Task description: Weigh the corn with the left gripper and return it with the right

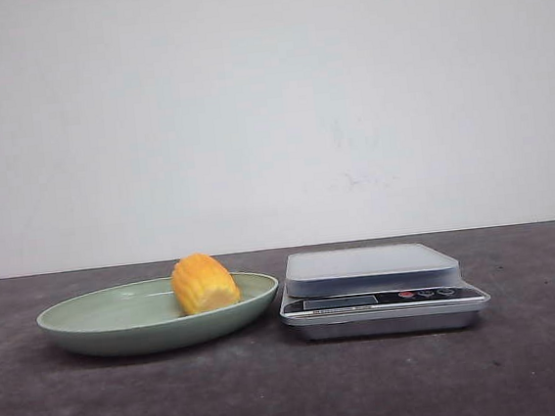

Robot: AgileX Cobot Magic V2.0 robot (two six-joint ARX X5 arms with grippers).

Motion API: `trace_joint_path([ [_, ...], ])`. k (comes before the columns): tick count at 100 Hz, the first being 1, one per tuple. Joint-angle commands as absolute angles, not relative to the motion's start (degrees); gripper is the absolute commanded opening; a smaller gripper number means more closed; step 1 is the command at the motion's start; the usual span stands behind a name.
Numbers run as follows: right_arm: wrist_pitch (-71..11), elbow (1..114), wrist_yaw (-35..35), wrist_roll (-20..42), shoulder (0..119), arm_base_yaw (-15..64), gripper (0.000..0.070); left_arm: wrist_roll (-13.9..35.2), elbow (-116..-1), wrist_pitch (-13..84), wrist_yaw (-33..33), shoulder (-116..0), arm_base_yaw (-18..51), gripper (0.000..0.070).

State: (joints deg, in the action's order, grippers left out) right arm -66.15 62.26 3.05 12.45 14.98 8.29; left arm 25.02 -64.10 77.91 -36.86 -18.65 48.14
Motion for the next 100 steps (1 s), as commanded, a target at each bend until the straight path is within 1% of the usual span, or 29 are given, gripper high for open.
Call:
trace_joint_path([
  [1,-65.7,62.7,3.0,13.0,15.2,8.4,0.0007,24.9,-64.7,77.4,-36.7,-18.6,48.7,0.0005],
  [42,-65.7,62.7,3.0,13.0,15.2,8.4,0.0007,24.3,-64.7,77.1,-37.1,-18.5,48.7,0.0005],
  [51,-65.7,62.7,3.0,13.0,15.2,8.4,0.0007,24.8,-64.4,76.2,-38.2,-18.5,46.8,0.0004],
  [61,-65.7,62.7,3.0,13.0,15.2,8.4,0.0007,23.0,-62.1,69.5,-39.6,-18.5,40.6,0.0005],
  [73,-65.7,62.7,3.0,13.0,15.2,8.4,0.0007,16.3,-56.1,57.1,-38.7,-17.8,30.4,0.0004],
  [80,-65.7,62.7,3.0,13.0,15.2,8.4,0.0007,13.7,-51.6,50.5,-35.1,-17.1,24.1,0.0004],
  [91,-65.7,62.7,3.0,13.0,15.2,8.4,0.0007,13.1,-43.7,41.9,-28.1,-15.6,15.1,0.0004],
  [100,-65.7,62.7,3.0,13.0,15.2,8.4,0.0007,12.4,-36.9,35.1,-22.9,-14.3,9.7,0.0004],
])
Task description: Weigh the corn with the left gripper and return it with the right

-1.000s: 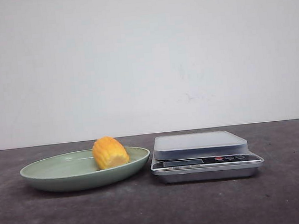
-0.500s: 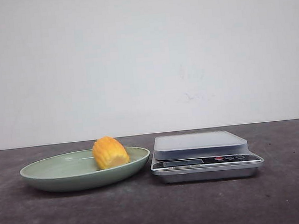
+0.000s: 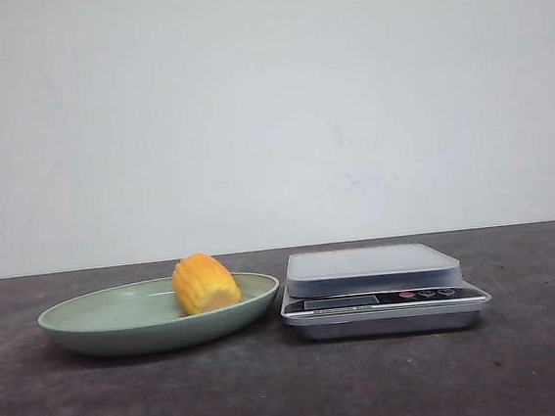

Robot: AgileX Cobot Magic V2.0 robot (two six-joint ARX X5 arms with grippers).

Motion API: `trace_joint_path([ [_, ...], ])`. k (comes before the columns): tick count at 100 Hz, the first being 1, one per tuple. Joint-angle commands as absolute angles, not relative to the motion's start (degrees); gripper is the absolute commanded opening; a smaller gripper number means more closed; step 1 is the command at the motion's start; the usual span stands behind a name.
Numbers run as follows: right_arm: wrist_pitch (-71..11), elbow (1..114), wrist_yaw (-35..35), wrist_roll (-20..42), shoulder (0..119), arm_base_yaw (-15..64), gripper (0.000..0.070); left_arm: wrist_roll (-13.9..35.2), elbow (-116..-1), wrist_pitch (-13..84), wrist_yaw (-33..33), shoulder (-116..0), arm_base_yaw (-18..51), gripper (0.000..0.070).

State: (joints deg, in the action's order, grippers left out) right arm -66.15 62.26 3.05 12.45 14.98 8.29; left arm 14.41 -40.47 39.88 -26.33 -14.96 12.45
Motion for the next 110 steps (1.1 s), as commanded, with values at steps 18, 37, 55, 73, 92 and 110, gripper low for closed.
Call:
trace_joint_path([
  [18,-65.7,62.7,3.0,13.0,15.2,8.4,0.0007,9.9,-23.0,21.6,-10.9,-10.1,2.7,0.0004],
  [37,-65.7,62.7,3.0,13.0,15.2,8.4,0.0007,9.9,-11.3,15.7,-6.7,-3.7,0.3,0.0004],
  [55,-65.7,62.7,3.0,13.0,15.2,8.4,0.0007,9.8,-6.0,15.0,-6.0,-1.2,0.3,0.0004],
  [73,-65.7,62.7,3.0,13.0,15.2,8.4,0.0007,9.7,-3.0,15.0,-5.9,-0.2,0.3,0.0004],
  [92,-65.7,62.7,3.0,13.0,15.2,8.4,0.0007,8.5,-2.3,14.8,-5.8,-0.2,0.3,0.0004],
  [110,-65.7,62.7,3.0,13.0,15.2,8.4,0.0007,7.0,-2.3,14.9,-5.7,-0.2,0.3,0.0004],
])
